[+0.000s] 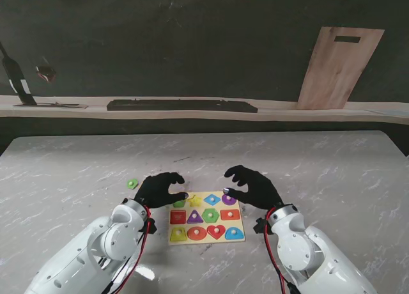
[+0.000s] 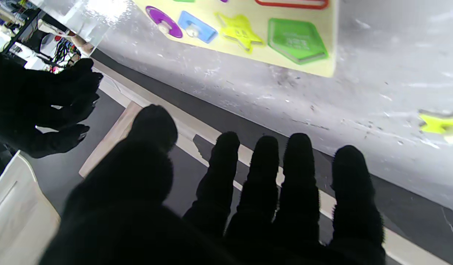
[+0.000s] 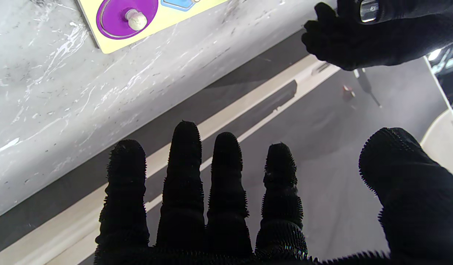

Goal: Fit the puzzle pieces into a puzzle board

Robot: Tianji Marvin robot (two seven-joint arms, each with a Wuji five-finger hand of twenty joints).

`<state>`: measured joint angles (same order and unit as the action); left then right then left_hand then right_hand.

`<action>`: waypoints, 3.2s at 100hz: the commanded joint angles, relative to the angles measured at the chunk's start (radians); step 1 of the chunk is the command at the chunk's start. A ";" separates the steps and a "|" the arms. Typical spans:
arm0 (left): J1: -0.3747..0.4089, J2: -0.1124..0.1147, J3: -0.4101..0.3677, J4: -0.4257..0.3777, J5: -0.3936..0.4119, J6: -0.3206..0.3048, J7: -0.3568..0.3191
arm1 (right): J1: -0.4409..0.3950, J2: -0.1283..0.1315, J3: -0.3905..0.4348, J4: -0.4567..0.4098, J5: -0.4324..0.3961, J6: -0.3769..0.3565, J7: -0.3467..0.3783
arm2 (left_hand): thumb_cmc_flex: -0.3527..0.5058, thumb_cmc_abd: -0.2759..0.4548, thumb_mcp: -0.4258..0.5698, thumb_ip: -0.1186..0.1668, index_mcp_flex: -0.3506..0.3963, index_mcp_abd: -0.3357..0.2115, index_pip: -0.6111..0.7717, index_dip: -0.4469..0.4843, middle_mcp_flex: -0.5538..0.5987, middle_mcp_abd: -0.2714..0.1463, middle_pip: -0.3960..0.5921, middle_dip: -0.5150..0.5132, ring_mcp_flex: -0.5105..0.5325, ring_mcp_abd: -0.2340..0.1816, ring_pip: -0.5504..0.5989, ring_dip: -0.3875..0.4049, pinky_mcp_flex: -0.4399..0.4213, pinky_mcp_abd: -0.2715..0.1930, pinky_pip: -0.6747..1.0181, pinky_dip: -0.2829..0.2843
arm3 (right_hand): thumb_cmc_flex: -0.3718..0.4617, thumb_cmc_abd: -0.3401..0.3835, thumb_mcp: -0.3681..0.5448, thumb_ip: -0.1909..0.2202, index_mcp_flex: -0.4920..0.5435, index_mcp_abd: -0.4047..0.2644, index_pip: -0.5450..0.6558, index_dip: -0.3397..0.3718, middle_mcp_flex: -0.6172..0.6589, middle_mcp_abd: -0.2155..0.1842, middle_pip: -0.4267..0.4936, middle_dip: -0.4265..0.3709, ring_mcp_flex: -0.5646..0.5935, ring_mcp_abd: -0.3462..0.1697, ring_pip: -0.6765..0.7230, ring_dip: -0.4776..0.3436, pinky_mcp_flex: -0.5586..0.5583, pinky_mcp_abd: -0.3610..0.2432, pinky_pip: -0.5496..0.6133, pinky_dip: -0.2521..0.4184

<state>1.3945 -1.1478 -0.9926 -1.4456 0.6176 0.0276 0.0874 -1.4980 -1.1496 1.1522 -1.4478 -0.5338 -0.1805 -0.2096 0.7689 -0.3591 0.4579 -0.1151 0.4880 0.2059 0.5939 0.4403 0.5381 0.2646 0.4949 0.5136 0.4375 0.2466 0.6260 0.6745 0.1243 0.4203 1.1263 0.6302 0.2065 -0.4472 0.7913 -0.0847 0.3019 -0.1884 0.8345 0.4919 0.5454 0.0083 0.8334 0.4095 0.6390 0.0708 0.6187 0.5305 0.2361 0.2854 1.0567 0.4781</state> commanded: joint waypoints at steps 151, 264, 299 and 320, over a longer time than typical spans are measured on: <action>0.078 0.128 -0.288 0.133 0.416 -0.431 -0.060 | 0.048 0.004 -0.083 0.022 -0.076 0.105 0.011 | 0.114 -0.103 0.244 0.039 0.075 -0.099 0.009 0.019 0.086 -0.078 0.010 0.037 0.044 -0.065 0.000 0.078 0.037 -0.086 0.018 0.003 | -0.028 0.015 -0.001 0.034 0.015 -0.032 0.005 0.011 0.035 -0.028 0.027 0.015 0.024 -0.019 0.030 0.015 0.001 0.001 0.020 0.016; -0.019 0.144 -0.174 0.242 0.472 -0.413 -0.025 | 0.050 0.003 -0.084 0.022 -0.070 0.116 0.013 | 0.168 -0.184 0.264 -0.029 0.069 -0.144 0.188 0.067 0.179 -0.096 0.057 0.192 0.106 -0.081 0.055 0.089 0.060 -0.094 0.037 -0.007 | -0.026 0.016 0.001 0.034 0.014 -0.032 0.006 0.011 0.036 -0.028 0.028 0.015 0.023 -0.018 0.030 0.015 0.000 0.002 0.020 0.017; -0.033 0.140 -0.151 0.264 0.455 -0.398 -0.008 | 0.051 0.004 -0.085 0.024 -0.072 0.117 0.014 | 0.233 -0.194 0.214 -0.060 0.092 -0.148 0.273 0.032 0.283 -0.100 -0.009 0.268 0.152 -0.082 0.079 0.081 0.082 -0.089 0.058 -0.005 | -0.026 0.017 0.000 0.034 0.014 -0.031 0.006 0.011 0.036 -0.028 0.027 0.015 0.023 -0.019 0.030 0.015 0.000 0.001 0.019 0.017; -0.040 0.138 -0.145 0.272 0.445 -0.402 -0.003 | 0.052 0.004 -0.085 0.026 -0.075 0.116 0.016 | 0.255 -0.160 0.165 -0.067 0.113 -0.153 0.307 0.019 0.316 -0.100 -0.026 0.280 0.166 -0.078 0.088 0.081 0.088 -0.084 0.066 -0.002 | -0.024 0.016 0.001 0.034 0.014 -0.031 0.006 0.011 0.037 -0.028 0.027 0.015 0.022 -0.019 0.030 0.015 0.000 0.001 0.019 0.017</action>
<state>1.3554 -1.0080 -1.1413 -1.1805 1.0670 -0.3720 0.0841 -1.4420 -1.1451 1.0710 -1.4208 -0.6050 -0.0642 -0.1956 0.9740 -0.5329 0.6461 -0.1371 0.5592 0.0673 0.8618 0.4706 0.8251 0.1698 0.4829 0.7807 0.5822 0.2013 0.6954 0.7507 0.2115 0.4203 1.1581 0.6143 0.2065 -0.4472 0.7913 -0.0846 0.3030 -0.1885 0.8345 0.4919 0.5682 0.0083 0.8454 0.4155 0.6398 0.0708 0.6340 0.5340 0.2383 0.2854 1.0584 0.4784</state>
